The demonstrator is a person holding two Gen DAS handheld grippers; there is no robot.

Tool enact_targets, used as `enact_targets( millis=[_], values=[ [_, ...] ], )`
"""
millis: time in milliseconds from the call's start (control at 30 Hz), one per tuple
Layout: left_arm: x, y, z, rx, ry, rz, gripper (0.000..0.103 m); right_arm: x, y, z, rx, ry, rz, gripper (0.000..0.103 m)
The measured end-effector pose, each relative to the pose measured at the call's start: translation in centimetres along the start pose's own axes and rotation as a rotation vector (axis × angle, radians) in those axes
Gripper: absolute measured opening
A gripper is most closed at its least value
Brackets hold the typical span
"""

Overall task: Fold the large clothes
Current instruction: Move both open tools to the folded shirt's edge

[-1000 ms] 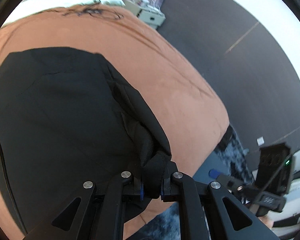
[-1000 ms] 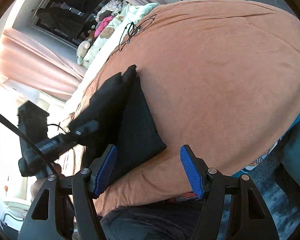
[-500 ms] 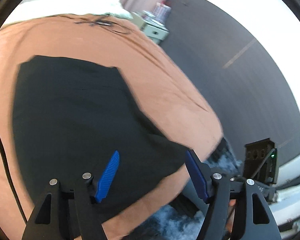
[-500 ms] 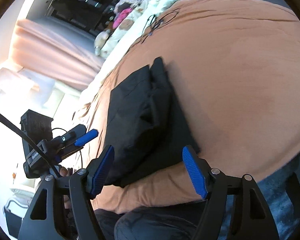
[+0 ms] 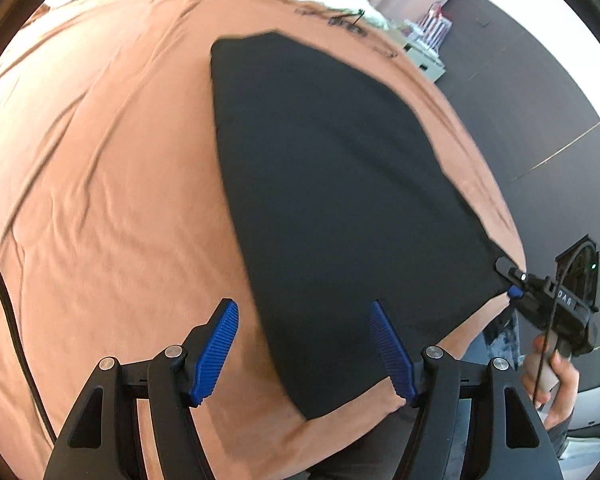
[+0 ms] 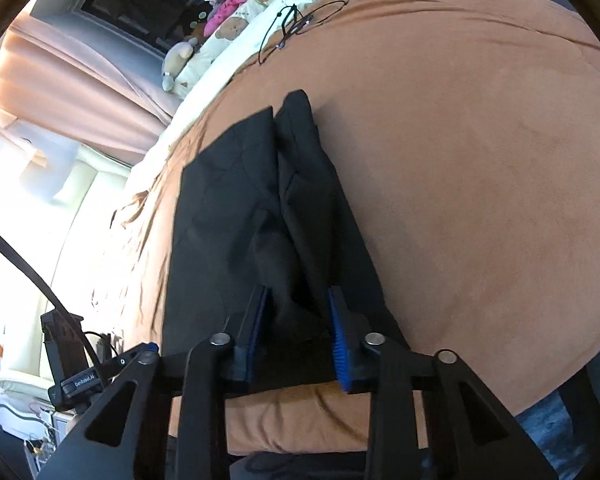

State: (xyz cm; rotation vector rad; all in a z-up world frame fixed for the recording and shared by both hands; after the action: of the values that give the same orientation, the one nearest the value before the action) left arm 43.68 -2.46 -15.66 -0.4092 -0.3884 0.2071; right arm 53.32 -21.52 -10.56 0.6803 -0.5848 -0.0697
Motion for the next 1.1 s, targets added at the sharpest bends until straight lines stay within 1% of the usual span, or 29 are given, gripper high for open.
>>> enact_targets(
  millis=[33,67,100,133,200,267,433,500,533,600,633,667,700,733,767,833,900,1100],
  values=[
    [-0.3,0.3,-0.2,-0.001,0.01,0.002,0.061,-0.1,0.0,0.0,-0.001,0.002,0.007,0.016],
    [-0.8,0.2,-0.5,-0.003,0.023,0.002,0.05,-0.3,-0.2,-0.1,-0.004,0.006,0.012,0.015],
    [-1.2,0.2,-0.8,-0.018,0.041,0.003,0.045,-0.5,-0.4,-0.1,-0.008,0.008,0.01,0.014],
    [-1.5,0.0,-1.0,-0.034,0.051,0.004,0.038,-0.7,-0.9,-0.1,-0.008,0.009,0.003,0.013],
    [-1.8,-0.6,-1.2,-0.013,0.046,-0.02,0.035,-1.4,-1.2,-0.2,-0.008,0.017,-0.012,0.012],
    [-2.0,-1.3,-1.5,0.0,0.053,-0.035,0.03,-1.9,-2.1,-0.2,-0.014,0.028,-0.027,0.012],
    [-2.5,-2.3,-2.3,0.033,0.078,-0.076,0.028,-2.0,-3.0,-0.1,-0.03,0.057,-0.052,0.012],
    [-1.7,-2.8,-2.8,0.036,0.081,-0.085,0.028,-1.4,-2.4,0.4,-0.025,0.063,-0.038,0.012],
    [-1.4,-2.8,-2.6,0.031,0.083,-0.086,0.029,-0.6,-2.1,0.3,-0.021,0.065,-0.03,0.015],
    [-0.5,-2.6,-2.3,0.021,0.091,-0.075,0.032,0.4,-1.4,0.6,-0.013,0.07,-0.011,0.02],
    [-0.1,-2.4,-2.1,0.018,0.084,-0.071,0.037,0.8,-1.2,0.9,-0.013,0.071,0.004,0.028],
    [0.1,-2.2,-1.9,0.017,0.071,-0.069,0.046,1.6,-0.8,1.3,-0.023,0.064,0.025,0.047],
    [0.7,-2.0,-1.6,0.016,0.049,-0.063,0.053,1.9,-0.7,1.5,-0.026,0.055,0.038,0.06],
    [1.1,-1.7,-1.5,0.011,0.034,-0.056,0.064,2.5,-0.5,1.6,-0.025,0.044,0.051,0.074],
    [1.8,-1.3,-1.3,0.001,0.012,-0.041,0.07,3.2,-0.4,1.8,-0.021,0.03,0.063,0.074],
    [3.1,-0.6,-1.3,-0.01,-0.008,-0.019,0.07,5.0,-0.2,1.6,-0.008,0.036,0.076,0.074],
    [4.3,-0.1,-1.6,-0.005,-0.015,-0.004,0.07,6.0,-0.3,1.1,0.013,0.051,0.089,0.074],
    [7.9,0.7,-3.7,-0.021,-0.028,0.031,0.072,10.3,-1.5,-3.4,0.08,0.164,0.107,0.074]
  ],
)
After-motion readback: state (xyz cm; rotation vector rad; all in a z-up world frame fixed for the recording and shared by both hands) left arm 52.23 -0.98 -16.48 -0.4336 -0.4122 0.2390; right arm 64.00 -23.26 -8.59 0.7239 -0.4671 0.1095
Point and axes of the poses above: each gripper's, at about its wrist camera, not at the fingertips, and z roughly against the way its jaws point, y to its left, x to its top, the point moved 1 cm from there along -z, roughly the way its jaws point, and after that the axes turned 3 degrees about z, right-handed, at the moved point
